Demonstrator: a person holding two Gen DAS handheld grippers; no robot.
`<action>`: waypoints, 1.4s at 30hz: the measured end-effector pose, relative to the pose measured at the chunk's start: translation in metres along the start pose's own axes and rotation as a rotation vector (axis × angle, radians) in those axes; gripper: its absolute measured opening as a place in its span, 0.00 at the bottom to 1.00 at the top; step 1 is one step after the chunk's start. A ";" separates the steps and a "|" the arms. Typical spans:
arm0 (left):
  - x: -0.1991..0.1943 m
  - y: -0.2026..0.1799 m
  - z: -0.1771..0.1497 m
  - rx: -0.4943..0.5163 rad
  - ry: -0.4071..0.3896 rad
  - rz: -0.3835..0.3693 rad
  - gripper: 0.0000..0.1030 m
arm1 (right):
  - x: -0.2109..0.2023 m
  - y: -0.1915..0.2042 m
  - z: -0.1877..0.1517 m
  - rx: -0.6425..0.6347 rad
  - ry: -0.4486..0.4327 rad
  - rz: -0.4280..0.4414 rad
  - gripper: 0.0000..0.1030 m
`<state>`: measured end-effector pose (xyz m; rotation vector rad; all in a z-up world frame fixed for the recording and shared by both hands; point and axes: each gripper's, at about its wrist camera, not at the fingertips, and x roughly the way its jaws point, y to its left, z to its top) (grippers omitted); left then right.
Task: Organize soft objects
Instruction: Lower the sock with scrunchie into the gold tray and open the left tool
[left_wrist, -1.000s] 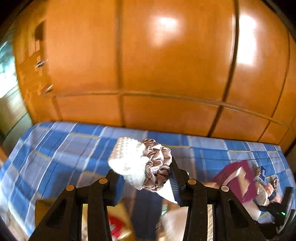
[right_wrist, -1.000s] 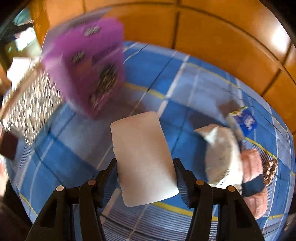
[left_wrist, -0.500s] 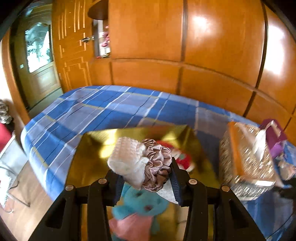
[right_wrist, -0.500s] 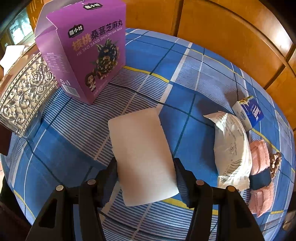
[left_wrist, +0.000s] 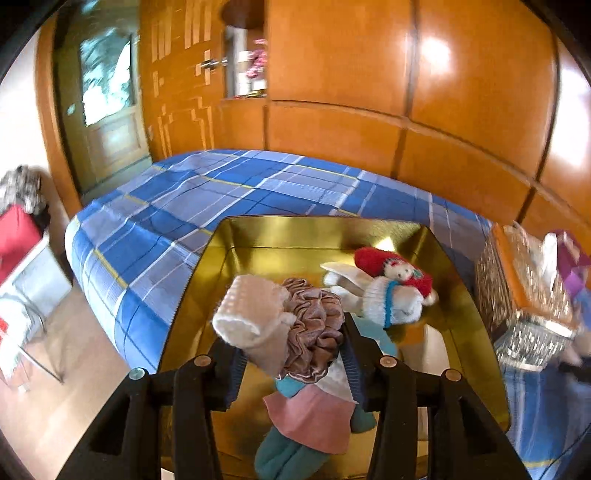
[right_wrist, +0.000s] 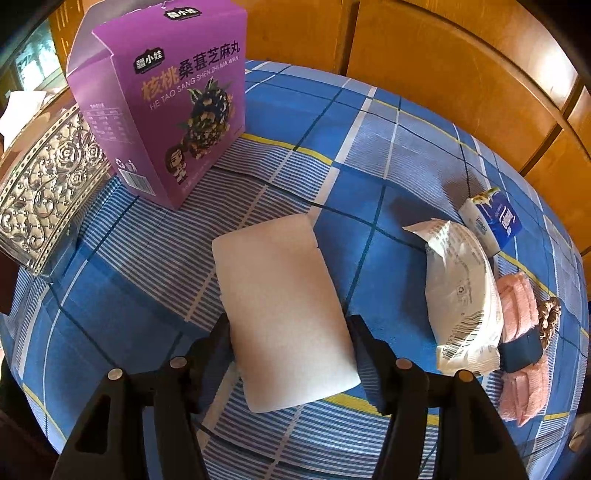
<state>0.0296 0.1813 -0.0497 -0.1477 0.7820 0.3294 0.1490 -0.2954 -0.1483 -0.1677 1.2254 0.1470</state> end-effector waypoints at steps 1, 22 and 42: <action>-0.001 0.006 0.002 -0.021 -0.003 -0.001 0.46 | 0.001 0.002 0.000 0.000 -0.002 -0.003 0.60; -0.007 0.018 0.003 -0.012 -0.025 0.017 0.62 | -0.003 0.018 -0.007 0.006 -0.015 -0.043 0.60; -0.054 -0.018 0.007 0.176 -0.144 0.005 0.64 | 0.000 0.010 0.003 0.061 0.002 -0.040 0.60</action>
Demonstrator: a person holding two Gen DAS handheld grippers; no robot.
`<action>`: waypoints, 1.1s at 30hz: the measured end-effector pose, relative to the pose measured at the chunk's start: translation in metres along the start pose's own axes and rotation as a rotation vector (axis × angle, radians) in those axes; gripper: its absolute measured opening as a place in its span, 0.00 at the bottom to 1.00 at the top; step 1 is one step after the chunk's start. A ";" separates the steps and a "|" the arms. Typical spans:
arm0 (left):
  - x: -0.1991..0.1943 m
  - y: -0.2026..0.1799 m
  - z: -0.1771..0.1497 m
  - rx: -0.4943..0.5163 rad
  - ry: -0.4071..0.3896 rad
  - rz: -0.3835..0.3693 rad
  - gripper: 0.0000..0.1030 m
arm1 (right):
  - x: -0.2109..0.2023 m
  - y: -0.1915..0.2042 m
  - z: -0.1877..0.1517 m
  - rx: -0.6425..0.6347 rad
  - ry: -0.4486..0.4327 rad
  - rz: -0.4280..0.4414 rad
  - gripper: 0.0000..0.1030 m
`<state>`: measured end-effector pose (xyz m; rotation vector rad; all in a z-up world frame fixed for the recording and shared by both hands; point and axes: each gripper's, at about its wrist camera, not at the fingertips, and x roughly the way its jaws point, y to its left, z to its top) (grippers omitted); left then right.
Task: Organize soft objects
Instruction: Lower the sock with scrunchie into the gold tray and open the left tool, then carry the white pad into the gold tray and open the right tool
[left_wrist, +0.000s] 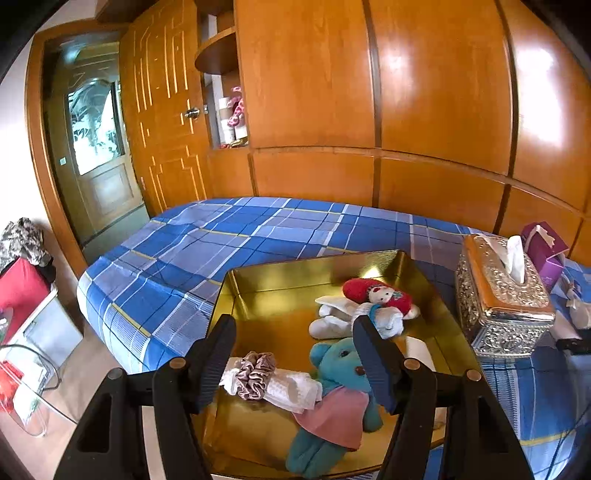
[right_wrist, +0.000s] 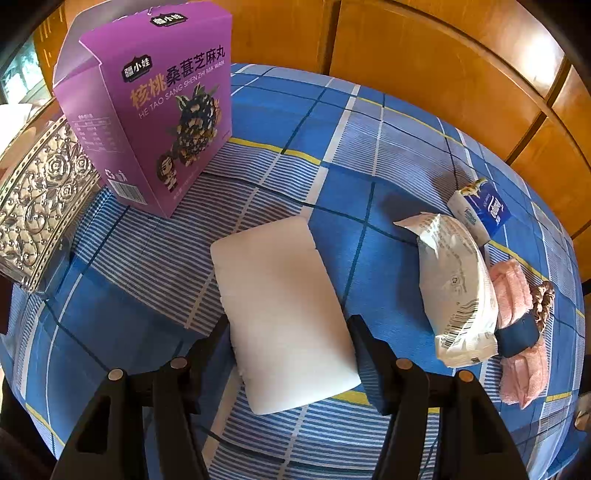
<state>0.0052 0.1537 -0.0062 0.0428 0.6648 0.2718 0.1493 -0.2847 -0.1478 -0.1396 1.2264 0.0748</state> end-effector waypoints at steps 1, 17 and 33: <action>-0.002 -0.001 0.000 0.004 -0.003 -0.002 0.64 | 0.000 0.000 0.001 0.007 0.000 -0.002 0.60; -0.015 -0.014 -0.001 0.038 -0.028 -0.031 0.64 | -0.076 -0.040 0.096 0.301 -0.209 -0.066 0.57; -0.014 -0.004 0.000 0.019 -0.031 -0.009 0.64 | -0.179 0.191 0.163 -0.290 -0.466 0.303 0.57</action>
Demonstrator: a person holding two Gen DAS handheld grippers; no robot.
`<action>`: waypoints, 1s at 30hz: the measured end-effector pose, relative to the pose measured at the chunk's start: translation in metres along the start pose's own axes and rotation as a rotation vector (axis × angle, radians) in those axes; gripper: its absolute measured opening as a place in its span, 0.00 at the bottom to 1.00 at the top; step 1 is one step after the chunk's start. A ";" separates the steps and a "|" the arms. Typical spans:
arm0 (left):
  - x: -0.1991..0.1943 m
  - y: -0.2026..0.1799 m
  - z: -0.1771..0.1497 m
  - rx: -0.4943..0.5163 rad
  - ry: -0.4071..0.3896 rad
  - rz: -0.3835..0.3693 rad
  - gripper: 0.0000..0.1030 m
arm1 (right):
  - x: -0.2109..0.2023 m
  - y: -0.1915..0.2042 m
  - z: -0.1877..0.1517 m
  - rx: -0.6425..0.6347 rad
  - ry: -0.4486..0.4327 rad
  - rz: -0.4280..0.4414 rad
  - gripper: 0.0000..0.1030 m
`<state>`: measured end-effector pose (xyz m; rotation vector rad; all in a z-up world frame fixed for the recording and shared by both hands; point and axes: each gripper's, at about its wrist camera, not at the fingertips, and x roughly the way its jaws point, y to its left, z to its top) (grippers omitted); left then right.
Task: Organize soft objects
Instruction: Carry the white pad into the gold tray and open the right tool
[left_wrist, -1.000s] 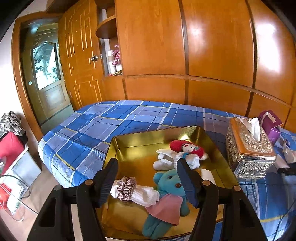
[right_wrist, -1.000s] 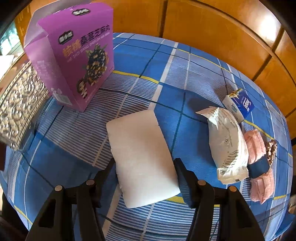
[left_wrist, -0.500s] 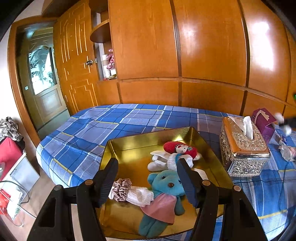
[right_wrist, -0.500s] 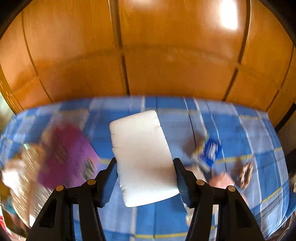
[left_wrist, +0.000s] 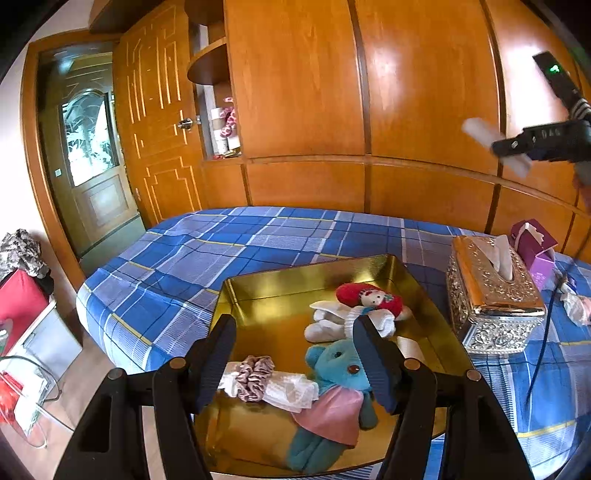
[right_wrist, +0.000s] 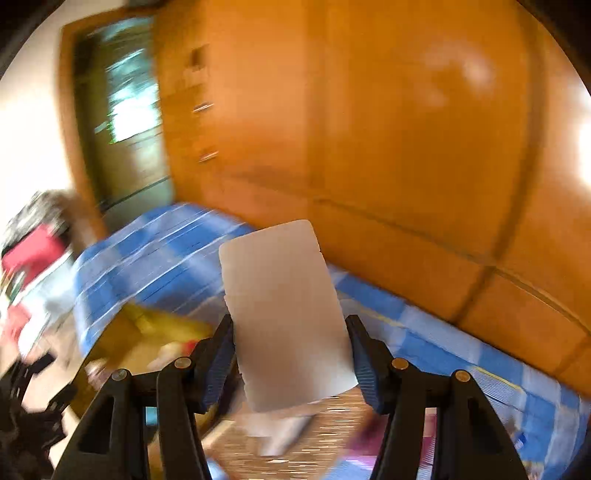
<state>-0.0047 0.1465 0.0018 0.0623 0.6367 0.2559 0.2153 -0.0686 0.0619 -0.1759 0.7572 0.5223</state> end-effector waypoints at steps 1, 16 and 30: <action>-0.001 0.002 0.000 -0.003 -0.002 0.004 0.64 | 0.007 0.019 -0.003 -0.035 0.018 0.031 0.57; 0.000 0.030 -0.002 -0.055 -0.011 0.048 0.64 | 0.098 0.157 -0.081 -0.169 0.257 0.263 0.57; -0.002 0.031 -0.002 -0.054 -0.023 0.082 0.68 | 0.115 0.171 -0.106 -0.100 0.292 0.230 0.66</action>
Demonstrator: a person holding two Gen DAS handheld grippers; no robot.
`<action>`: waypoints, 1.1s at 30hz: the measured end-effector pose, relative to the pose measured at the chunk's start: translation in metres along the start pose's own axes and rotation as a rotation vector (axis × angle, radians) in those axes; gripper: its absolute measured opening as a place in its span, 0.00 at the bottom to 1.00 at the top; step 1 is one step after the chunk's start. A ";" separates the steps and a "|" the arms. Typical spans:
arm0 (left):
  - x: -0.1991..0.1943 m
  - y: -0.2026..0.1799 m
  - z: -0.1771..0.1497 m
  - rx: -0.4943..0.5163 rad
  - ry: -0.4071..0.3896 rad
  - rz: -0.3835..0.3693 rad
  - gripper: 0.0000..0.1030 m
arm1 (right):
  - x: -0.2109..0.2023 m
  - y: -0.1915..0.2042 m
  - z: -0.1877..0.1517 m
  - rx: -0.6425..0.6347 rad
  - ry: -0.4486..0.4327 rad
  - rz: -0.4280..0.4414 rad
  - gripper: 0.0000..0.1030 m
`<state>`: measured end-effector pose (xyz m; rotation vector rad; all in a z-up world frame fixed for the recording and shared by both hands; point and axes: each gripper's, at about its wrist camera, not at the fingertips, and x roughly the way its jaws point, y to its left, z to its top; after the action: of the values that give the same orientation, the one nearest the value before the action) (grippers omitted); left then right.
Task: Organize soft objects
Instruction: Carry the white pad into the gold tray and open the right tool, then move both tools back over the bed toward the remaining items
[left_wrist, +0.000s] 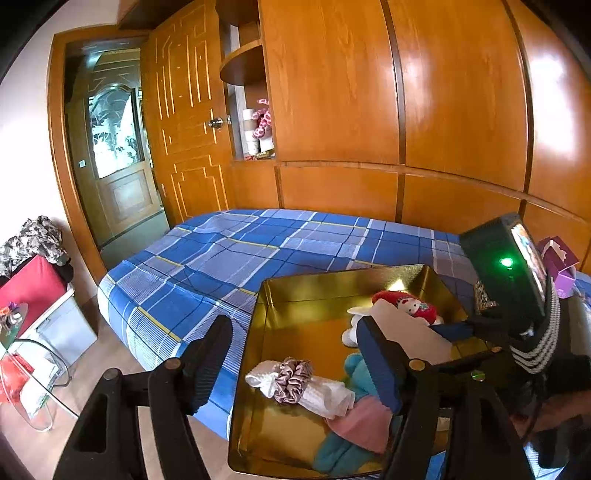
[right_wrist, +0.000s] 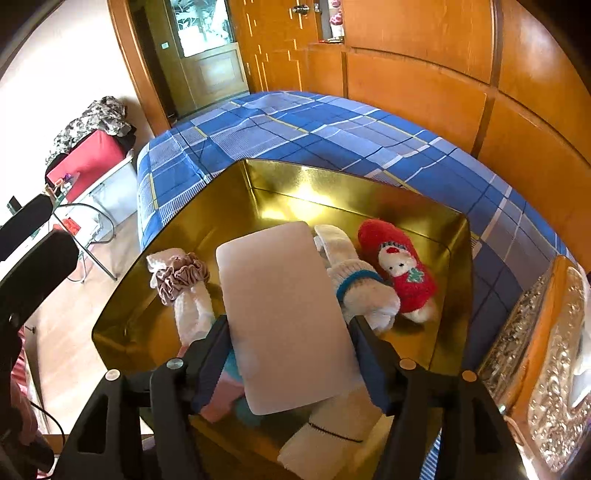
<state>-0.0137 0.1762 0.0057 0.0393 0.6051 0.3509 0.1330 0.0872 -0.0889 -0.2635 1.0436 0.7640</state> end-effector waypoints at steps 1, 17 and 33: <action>-0.001 0.000 0.000 0.001 -0.004 0.001 0.69 | -0.004 -0.001 -0.001 0.005 -0.009 -0.004 0.67; -0.012 -0.005 0.004 0.017 -0.035 -0.003 0.71 | -0.063 -0.006 -0.008 0.004 -0.142 -0.075 0.75; -0.019 -0.027 0.004 0.071 -0.024 -0.062 0.71 | -0.169 -0.069 -0.041 0.075 -0.352 -0.214 0.75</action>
<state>-0.0172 0.1453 0.0158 0.0924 0.5939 0.2684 0.1046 -0.0588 0.0240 -0.1647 0.6962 0.5515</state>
